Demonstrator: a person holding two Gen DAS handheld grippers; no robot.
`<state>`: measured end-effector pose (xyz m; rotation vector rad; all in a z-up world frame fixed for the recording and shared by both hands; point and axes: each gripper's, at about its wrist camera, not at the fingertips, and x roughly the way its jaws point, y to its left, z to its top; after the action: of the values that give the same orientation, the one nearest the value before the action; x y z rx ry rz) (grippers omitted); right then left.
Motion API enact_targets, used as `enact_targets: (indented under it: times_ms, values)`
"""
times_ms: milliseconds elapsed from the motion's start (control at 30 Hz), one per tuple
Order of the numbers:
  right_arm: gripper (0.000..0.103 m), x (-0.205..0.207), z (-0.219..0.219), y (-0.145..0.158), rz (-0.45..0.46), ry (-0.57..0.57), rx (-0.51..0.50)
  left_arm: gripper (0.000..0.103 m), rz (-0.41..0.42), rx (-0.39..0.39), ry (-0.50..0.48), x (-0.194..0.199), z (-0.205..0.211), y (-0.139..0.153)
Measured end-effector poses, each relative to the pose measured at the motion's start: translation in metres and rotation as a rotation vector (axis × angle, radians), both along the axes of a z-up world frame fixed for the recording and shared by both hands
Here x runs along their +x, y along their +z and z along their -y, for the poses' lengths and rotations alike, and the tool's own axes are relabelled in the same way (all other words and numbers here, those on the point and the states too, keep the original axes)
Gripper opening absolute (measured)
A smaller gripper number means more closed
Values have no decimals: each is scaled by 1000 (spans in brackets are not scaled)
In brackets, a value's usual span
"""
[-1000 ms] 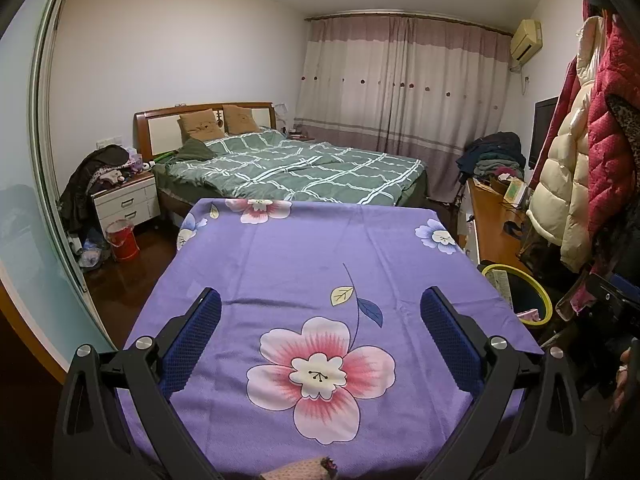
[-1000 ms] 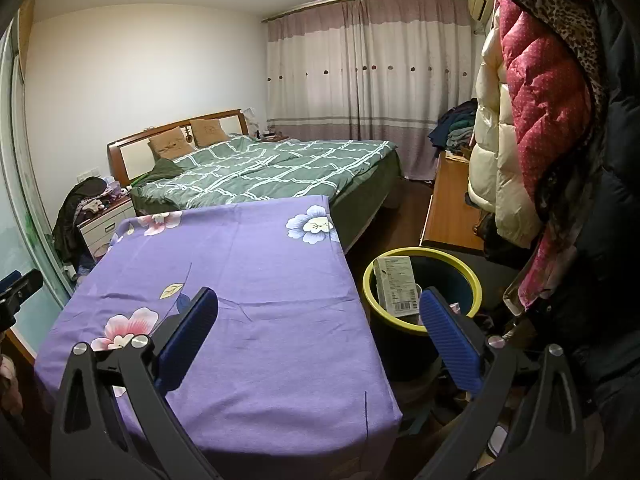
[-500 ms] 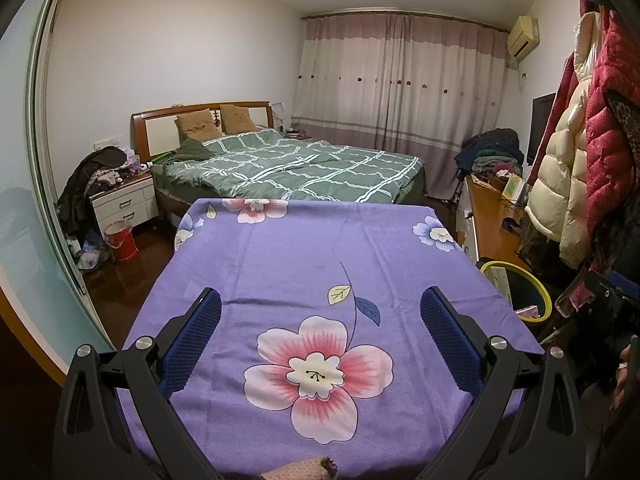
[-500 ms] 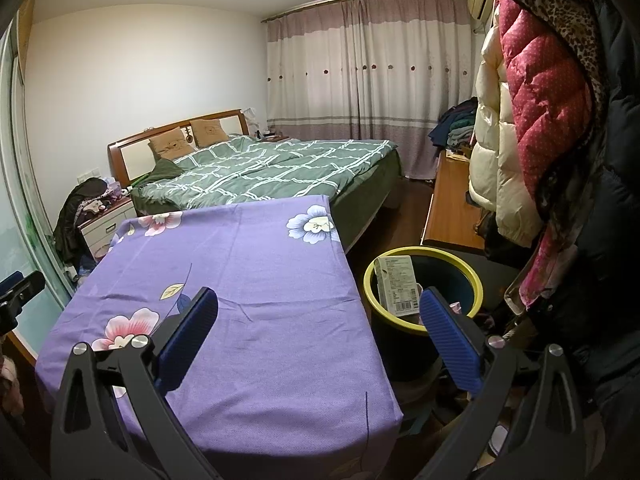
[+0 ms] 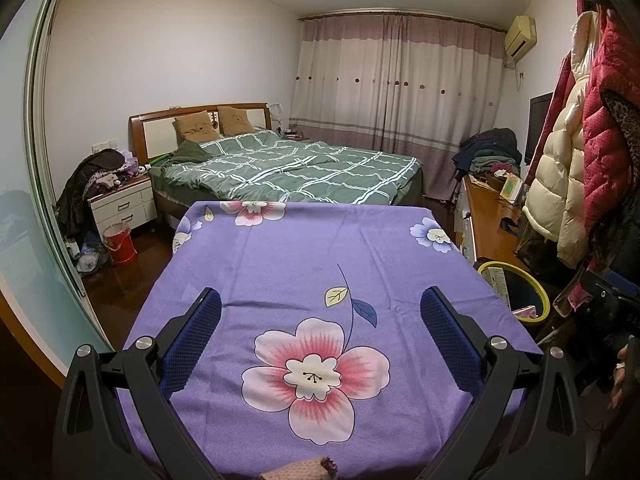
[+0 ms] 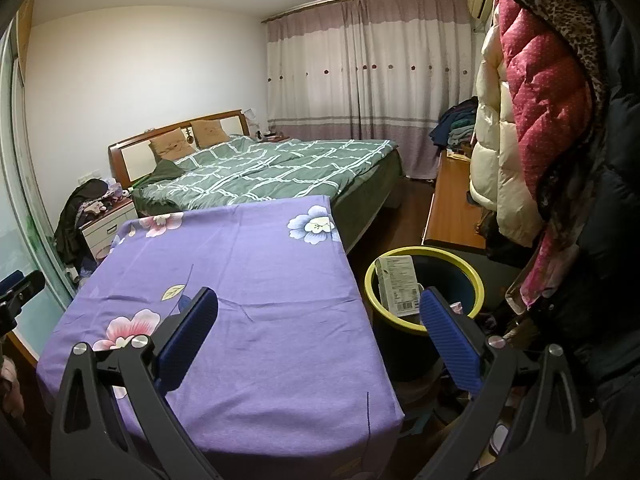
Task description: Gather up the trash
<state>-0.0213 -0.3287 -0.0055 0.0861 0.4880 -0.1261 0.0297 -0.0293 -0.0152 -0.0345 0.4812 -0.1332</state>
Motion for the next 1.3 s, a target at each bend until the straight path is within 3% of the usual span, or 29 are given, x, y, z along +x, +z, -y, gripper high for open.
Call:
enact_targets:
  times_ms: [1300]
  values:
    - [96,2,-5,-7,-11,1,16,98,-8,4,-15,1,0,-1]
